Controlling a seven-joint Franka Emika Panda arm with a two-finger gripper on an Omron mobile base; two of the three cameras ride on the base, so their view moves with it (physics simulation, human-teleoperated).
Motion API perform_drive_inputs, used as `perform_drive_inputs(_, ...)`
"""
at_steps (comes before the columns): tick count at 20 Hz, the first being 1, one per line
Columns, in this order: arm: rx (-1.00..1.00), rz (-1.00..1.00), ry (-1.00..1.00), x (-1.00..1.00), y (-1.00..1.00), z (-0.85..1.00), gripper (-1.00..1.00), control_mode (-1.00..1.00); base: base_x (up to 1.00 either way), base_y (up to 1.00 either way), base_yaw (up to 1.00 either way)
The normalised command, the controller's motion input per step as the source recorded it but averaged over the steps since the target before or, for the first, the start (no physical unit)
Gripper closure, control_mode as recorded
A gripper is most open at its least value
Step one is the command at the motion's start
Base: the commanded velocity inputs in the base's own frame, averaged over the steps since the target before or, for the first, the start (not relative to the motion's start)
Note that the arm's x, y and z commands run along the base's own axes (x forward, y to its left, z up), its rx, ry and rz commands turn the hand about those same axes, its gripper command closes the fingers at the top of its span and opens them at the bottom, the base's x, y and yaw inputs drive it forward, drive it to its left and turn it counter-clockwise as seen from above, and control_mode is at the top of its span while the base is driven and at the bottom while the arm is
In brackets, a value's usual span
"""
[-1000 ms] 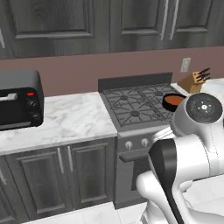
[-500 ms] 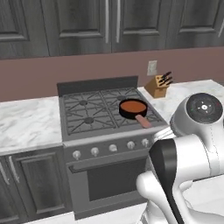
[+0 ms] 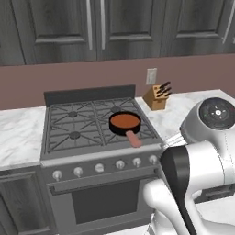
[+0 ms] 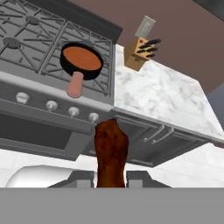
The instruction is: Retrieve the chicken drumstick from the fridge and place it on the saucepan with marinade on the stove.
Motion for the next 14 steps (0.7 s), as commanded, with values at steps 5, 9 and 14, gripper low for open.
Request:
perform_drive_inputs(5,0.0,0.0,0.0,0.0,0.0,0.0,1.0,1.0,0.56,0.0,0.0)
perform_drive_inputs(9,0.0,0.0,0.0,0.0,0.0,0.0,1.0,1.0,0.43,0.0,0.0)
perform_drive_inputs(14,0.0,0.0,0.0,0.0,0.0,0.0,1.0,1.0,0.34,0.0,0.0)
